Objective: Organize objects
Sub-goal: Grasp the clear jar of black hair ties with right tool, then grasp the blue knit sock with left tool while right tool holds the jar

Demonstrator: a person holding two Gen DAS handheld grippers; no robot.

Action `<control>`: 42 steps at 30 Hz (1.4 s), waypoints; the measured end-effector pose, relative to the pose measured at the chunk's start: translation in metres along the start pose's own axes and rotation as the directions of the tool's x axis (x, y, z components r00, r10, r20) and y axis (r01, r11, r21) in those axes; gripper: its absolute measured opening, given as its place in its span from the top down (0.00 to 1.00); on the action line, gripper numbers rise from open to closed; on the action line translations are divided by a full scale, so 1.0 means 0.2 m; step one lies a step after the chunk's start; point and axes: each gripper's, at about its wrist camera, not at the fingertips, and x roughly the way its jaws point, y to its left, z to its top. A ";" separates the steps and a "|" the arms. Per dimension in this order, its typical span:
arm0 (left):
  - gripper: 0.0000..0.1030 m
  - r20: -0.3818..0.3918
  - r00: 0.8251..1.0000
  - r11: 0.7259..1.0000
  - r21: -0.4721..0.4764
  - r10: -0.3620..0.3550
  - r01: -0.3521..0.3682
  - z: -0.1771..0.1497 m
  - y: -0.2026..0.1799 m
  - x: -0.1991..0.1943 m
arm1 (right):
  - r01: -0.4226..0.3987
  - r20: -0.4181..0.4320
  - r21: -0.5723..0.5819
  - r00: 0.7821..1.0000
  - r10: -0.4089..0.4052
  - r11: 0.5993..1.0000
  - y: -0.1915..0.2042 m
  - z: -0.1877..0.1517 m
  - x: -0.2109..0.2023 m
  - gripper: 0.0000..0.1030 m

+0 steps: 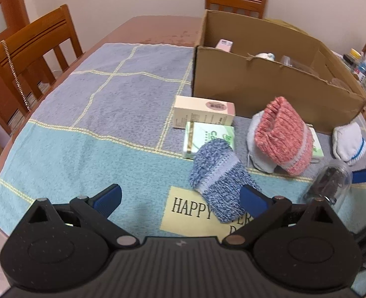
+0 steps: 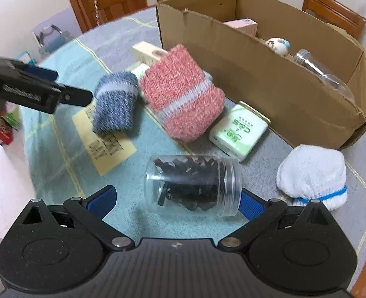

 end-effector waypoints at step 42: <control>0.16 0.005 0.977 0.879 0.438 -0.213 0.189 -0.02 -0.18 0.25 | 0.088 0.015 0.068 0.996 -0.089 0.994 -0.01 -0.08 0.08 0.00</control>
